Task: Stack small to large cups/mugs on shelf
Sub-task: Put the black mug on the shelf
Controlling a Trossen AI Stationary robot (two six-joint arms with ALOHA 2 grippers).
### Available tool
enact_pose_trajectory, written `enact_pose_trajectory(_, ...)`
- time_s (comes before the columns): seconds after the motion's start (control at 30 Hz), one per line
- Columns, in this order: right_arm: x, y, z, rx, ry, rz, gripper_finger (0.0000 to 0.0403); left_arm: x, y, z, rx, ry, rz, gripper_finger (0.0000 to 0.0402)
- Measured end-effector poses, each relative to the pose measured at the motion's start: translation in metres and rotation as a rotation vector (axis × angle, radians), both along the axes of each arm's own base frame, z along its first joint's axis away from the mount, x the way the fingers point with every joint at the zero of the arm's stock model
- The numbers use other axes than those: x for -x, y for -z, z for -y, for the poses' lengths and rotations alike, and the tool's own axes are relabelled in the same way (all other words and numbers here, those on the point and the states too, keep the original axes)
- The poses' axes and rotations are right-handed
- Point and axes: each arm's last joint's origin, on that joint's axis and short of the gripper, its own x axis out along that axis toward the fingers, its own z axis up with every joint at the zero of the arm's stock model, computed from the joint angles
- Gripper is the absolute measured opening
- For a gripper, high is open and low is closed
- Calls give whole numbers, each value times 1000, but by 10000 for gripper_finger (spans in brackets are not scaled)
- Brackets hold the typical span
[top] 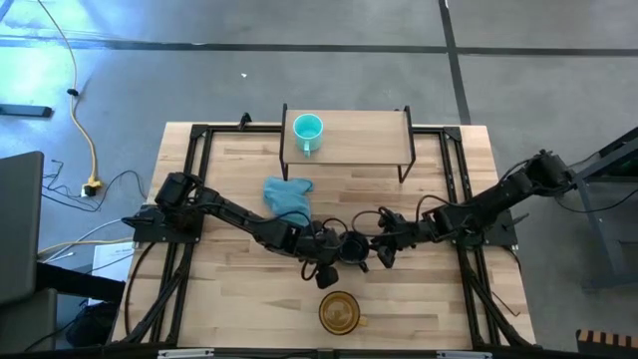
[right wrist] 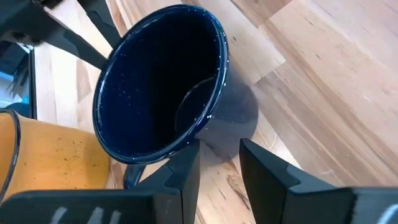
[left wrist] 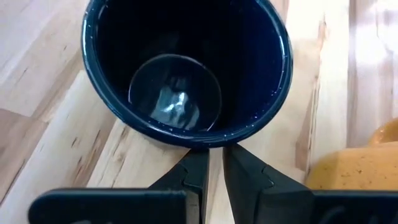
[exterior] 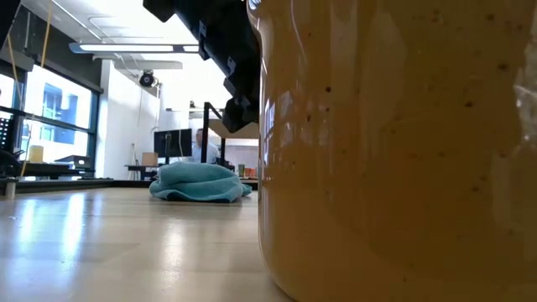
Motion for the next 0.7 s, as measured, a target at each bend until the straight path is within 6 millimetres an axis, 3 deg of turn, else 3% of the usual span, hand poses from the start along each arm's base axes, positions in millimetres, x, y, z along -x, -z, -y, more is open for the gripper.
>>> enact_pose_trajectory(0.43, 2, 5, 10, 2, 12, -71, 109, -4, -1, -30, 1, -99, 15, 37)
enact_pose_trajectory(0.7, 10, 3, 14, -29, 28, -138, 129, -8, -4, -34, 14, -102, 62, 37)
